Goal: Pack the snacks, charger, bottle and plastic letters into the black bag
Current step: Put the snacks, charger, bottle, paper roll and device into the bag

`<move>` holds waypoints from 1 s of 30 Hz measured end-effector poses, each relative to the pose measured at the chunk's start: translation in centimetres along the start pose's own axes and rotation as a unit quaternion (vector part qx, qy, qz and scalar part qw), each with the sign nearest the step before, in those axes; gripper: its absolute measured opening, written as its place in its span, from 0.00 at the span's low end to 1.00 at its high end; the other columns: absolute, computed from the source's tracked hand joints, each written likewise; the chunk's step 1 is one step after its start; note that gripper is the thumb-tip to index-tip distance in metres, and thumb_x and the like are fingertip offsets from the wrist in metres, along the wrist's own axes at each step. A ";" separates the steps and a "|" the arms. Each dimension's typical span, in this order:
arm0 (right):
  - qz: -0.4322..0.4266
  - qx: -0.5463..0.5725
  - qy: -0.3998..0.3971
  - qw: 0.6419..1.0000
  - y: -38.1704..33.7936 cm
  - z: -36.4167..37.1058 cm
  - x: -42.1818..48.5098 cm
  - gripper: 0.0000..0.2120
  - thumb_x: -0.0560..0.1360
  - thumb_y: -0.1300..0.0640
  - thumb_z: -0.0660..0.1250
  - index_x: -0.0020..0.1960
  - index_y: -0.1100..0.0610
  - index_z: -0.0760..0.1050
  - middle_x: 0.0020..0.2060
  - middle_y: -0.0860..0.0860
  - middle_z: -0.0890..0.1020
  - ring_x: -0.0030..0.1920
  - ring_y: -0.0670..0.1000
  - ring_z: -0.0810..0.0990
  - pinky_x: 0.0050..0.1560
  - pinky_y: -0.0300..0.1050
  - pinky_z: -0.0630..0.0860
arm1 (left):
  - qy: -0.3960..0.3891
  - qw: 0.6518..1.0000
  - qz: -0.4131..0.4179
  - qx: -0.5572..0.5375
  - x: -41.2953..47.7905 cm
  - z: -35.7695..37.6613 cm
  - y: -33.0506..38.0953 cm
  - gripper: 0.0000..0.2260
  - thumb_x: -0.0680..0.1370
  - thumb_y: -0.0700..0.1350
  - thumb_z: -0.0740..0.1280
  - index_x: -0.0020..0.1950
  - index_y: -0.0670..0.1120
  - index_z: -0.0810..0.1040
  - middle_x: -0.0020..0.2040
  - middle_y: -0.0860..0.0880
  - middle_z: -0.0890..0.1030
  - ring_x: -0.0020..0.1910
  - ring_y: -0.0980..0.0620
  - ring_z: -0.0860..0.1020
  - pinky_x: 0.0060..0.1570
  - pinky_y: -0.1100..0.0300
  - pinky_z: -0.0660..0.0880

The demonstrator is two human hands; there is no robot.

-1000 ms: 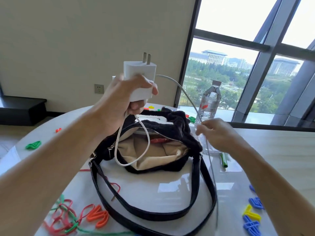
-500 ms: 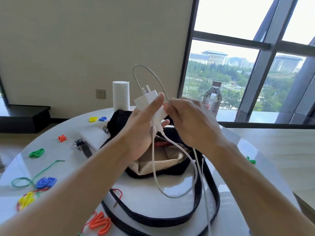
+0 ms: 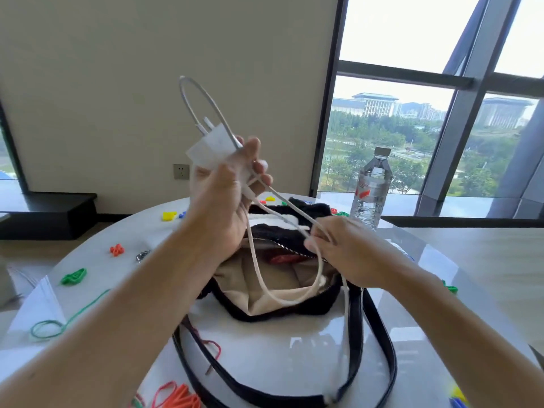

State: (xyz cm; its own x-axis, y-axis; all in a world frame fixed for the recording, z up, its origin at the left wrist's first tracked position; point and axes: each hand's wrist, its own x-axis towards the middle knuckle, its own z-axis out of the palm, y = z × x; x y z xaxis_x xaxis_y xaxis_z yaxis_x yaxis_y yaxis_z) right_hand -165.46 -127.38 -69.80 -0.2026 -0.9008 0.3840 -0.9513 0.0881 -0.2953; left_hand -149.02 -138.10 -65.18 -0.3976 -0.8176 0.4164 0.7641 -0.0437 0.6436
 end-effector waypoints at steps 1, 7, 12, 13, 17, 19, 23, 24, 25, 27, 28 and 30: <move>0.032 -0.006 -0.027 0.999 1.1 -0.1 -0.3 0.19 0.78 0.47 0.67 0.33 0.54 0.68 0.27 0.47 0.71 0.28 0.44 0.67 0.32 0.43 0.66 | 0.001 1.000 -0.001 -0.020 0.4 -0.3 0.7 0.07 0.76 0.35 0.69 0.45 0.43 0.73 0.35 0.47 0.76 0.32 0.53 0.75 0.31 0.62 0.74; 0.157 0.050 -0.137 0.977 3.9 -2.0 -1.6 0.20 0.76 0.44 0.70 0.28 0.50 0.77 0.21 0.44 0.65 0.23 0.44 0.61 0.25 0.36 0.58 | 0.019 1.000 -0.004 -0.012 1.8 -2.3 2.4 0.08 0.77 0.36 0.67 0.43 0.44 0.70 0.35 0.48 0.73 0.30 0.54 0.73 0.26 0.65 0.69; 0.150 0.303 -0.033 0.941 2.4 -3.4 -1.3 0.13 0.76 0.55 0.71 0.43 0.66 0.81 0.26 0.53 0.73 0.29 0.49 0.68 0.30 0.37 0.64 | -0.008 0.986 -0.087 0.143 1.5 -3.5 1.2 0.08 0.74 0.34 0.70 0.47 0.42 0.74 0.39 0.47 0.76 0.33 0.54 0.74 0.24 0.66 0.69; 0.129 0.340 -0.022 0.931 1.9 -3.6 -1.2 0.09 0.76 0.59 0.72 0.45 0.66 0.82 0.29 0.54 0.76 0.30 0.50 0.72 0.32 0.38 0.67 | -0.030 0.976 -0.119 0.182 1.2 -3.5 0.8 0.08 0.73 0.34 0.72 0.48 0.41 0.75 0.41 0.46 0.76 0.33 0.54 0.74 0.24 0.67 0.69; 0.053 0.459 0.037 0.886 -0.4 -3.4 -1.0 0.19 0.74 0.77 0.60 0.53 0.60 0.83 0.47 0.57 0.87 0.46 0.51 0.85 0.45 0.39 0.78 | -0.081 0.948 -0.234 0.202 -0.5 -2.8 -1.8 0.10 0.71 0.36 0.75 0.49 0.41 0.77 0.44 0.43 0.80 0.33 0.53 0.75 0.24 0.67 0.70; 0.030 0.493 0.058 0.867 -1.5 -2.8 -0.8 0.22 0.76 0.76 0.56 0.51 0.58 0.84 0.48 0.56 0.87 0.49 0.50 0.86 0.46 0.40 0.79 | -0.091 0.949 -0.261 0.149 -1.0 -2.2 -2.8 0.08 0.73 0.38 0.73 0.50 0.41 0.77 0.43 0.44 0.82 0.33 0.54 0.75 0.25 0.67 0.71; -0.027 0.328 0.131 0.935 -2.9 -1.2 -0.7 0.16 0.79 0.72 0.59 0.47 0.57 0.81 0.40 0.52 0.86 0.38 0.49 0.84 0.37 0.45 0.78 | -0.146 0.954 -0.252 0.065 -1.6 -1.2 -3.7 0.01 0.78 0.42 0.69 0.47 0.45 0.79 0.41 0.46 0.75 0.36 0.53 0.73 0.27 0.67 0.70; -0.028 0.305 0.143 0.941 -3.0 -1.1 -0.7 0.13 0.79 0.71 0.60 0.47 0.56 0.77 0.39 0.51 0.86 0.36 0.50 0.84 0.35 0.45 0.78 | -0.163 0.955 -0.239 0.072 -1.8 -1.1 -3.9 0.02 0.78 0.43 0.69 0.46 0.46 0.80 0.40 0.47 0.75 0.37 0.52 0.73 0.28 0.66 0.69; -0.026 0.287 0.156 0.945 -3.1 -1.1 -0.6 0.12 0.79 0.70 0.61 0.48 0.54 0.73 0.38 0.50 0.85 0.34 0.50 0.84 0.34 0.45 0.78 | -0.173 0.955 -0.227 0.085 -2.0 -1.0 -4.1 0.02 0.77 0.43 0.69 0.46 0.48 0.81 0.39 0.47 0.76 0.37 0.52 0.74 0.29 0.66 0.69; -0.022 0.235 0.189 0.953 -3.4 -1.0 -0.8 0.11 0.78 0.68 0.64 0.49 0.52 0.71 0.36 0.46 0.85 0.34 0.46 0.84 0.35 0.46 0.81 | -0.166 0.958 -0.211 0.101 -2.5 -0.9 -4.4 0.06 0.75 0.44 0.70 0.51 0.47 0.80 0.40 0.48 0.77 0.37 0.52 0.76 0.32 0.64 0.71; -0.024 0.206 0.203 0.957 -3.6 -0.8 -1.0 0.10 0.77 0.67 0.65 0.48 0.51 0.73 0.37 0.43 0.84 0.35 0.44 0.84 0.38 0.47 0.83 | -0.157 0.961 -0.207 0.094 -2.6 -0.8 -4.5 0.09 0.75 0.43 0.70 0.55 0.46 0.79 0.42 0.48 0.78 0.38 0.54 0.78 0.33 0.64 0.72; -0.027 0.164 0.216 0.962 -4.1 -0.4 -1.3 0.10 0.76 0.65 0.67 0.48 0.51 0.79 0.40 0.40 0.83 0.40 0.42 0.84 0.44 0.45 0.83 | -0.136 0.970 -0.194 0.059 -2.6 -0.7 -4.6 0.11 0.74 0.41 0.71 0.56 0.45 0.78 0.47 0.47 0.79 0.40 0.56 0.80 0.35 0.65 0.76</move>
State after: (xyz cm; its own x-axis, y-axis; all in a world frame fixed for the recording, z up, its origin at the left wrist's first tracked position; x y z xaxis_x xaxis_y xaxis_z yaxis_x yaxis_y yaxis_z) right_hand -161.38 -126.41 -68.75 -0.3005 -0.6326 0.7138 -0.8528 -0.1569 -0.4981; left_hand -151.17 -136.13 -69.69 -0.7754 -0.5703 0.2713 0.4724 -0.2387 0.8485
